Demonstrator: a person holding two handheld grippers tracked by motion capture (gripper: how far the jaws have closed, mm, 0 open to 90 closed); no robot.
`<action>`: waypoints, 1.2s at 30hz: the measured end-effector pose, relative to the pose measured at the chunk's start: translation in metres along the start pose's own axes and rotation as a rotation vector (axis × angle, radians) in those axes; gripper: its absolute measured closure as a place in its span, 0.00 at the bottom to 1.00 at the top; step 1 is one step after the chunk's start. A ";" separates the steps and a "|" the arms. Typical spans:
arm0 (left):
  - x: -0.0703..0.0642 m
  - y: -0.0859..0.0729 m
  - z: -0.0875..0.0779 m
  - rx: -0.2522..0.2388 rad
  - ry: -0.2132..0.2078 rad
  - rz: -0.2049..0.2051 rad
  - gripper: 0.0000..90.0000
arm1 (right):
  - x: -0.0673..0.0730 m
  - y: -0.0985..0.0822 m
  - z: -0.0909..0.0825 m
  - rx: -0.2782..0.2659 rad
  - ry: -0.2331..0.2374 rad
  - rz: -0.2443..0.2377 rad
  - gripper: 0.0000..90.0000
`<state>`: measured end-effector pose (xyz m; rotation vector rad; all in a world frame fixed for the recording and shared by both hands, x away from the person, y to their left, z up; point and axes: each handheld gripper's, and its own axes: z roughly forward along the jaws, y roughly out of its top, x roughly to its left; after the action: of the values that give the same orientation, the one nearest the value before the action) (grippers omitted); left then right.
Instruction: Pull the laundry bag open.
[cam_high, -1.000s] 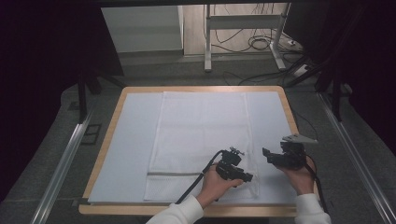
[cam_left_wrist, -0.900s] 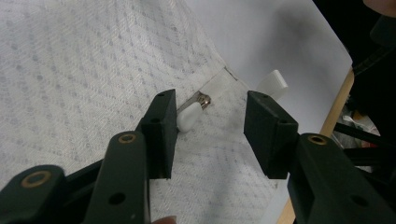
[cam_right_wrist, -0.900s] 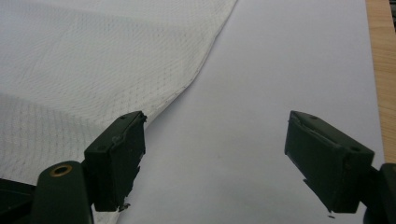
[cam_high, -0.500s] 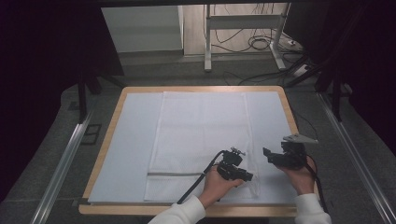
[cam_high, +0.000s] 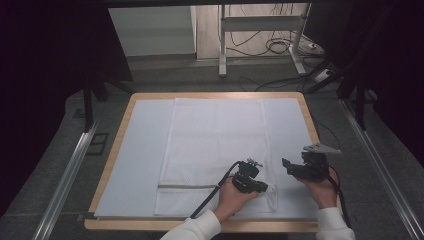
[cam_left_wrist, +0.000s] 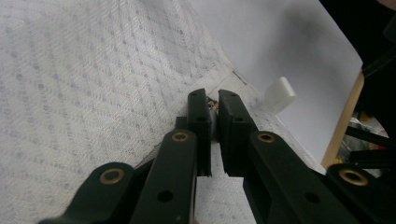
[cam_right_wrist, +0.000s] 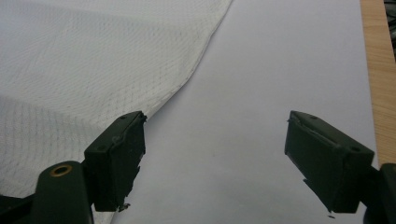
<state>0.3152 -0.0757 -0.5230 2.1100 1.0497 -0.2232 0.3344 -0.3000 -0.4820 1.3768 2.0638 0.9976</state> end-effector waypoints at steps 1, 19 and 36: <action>0.000 0.000 -0.001 0.000 -0.001 0.003 0.95 | 0.000 0.000 0.000 0.000 0.000 0.001 0.22; -0.001 -0.001 -0.027 -0.050 -0.033 0.033 0.96 | -0.002 0.002 -0.005 0.005 0.097 0.055 0.22; 0.010 -0.004 -0.058 -0.105 -0.032 0.036 0.96 | -0.005 0.005 -0.009 0.037 0.163 0.168 0.21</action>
<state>0.3091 -0.0283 -0.4889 2.0223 0.9828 -0.1802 0.3329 -0.3065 -0.4720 1.5548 2.1196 1.1818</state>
